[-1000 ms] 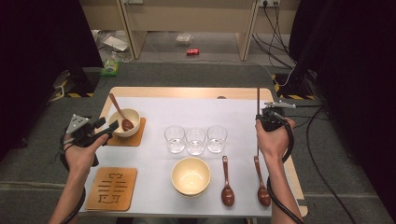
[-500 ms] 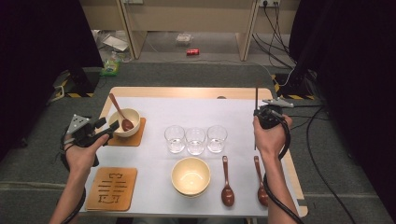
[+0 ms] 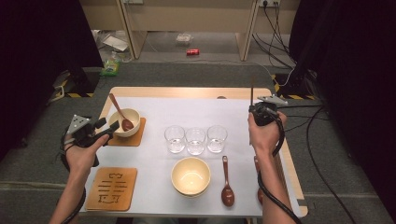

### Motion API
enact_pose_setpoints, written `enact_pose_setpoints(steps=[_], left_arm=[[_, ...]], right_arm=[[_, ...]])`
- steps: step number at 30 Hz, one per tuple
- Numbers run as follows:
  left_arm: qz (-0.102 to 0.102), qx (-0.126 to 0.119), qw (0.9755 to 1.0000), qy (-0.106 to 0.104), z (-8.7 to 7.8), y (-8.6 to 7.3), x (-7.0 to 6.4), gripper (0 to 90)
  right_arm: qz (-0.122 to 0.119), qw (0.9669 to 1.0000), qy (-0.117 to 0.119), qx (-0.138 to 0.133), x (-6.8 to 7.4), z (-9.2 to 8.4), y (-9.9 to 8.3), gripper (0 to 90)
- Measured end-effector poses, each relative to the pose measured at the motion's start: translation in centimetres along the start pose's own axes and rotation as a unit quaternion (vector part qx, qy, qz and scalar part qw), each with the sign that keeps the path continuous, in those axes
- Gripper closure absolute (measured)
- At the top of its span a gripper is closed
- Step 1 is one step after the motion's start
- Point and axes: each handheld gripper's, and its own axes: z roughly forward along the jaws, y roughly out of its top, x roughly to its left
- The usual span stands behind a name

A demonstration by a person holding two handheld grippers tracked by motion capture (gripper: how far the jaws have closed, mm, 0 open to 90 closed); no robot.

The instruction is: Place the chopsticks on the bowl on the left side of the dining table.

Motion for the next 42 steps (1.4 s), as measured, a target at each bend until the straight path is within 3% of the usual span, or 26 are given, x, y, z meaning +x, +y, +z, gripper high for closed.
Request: enact_pose_setpoints(steps=[42], left_arm=[[-0.001, -0.001, 1.0000, 0.001, -0.1, 0.0, 0.0, 39.6]], right_arm=[[-0.020, 0.9983, 0.029, -0.047, 3.2, 2.0, 0.9, 84.8]])
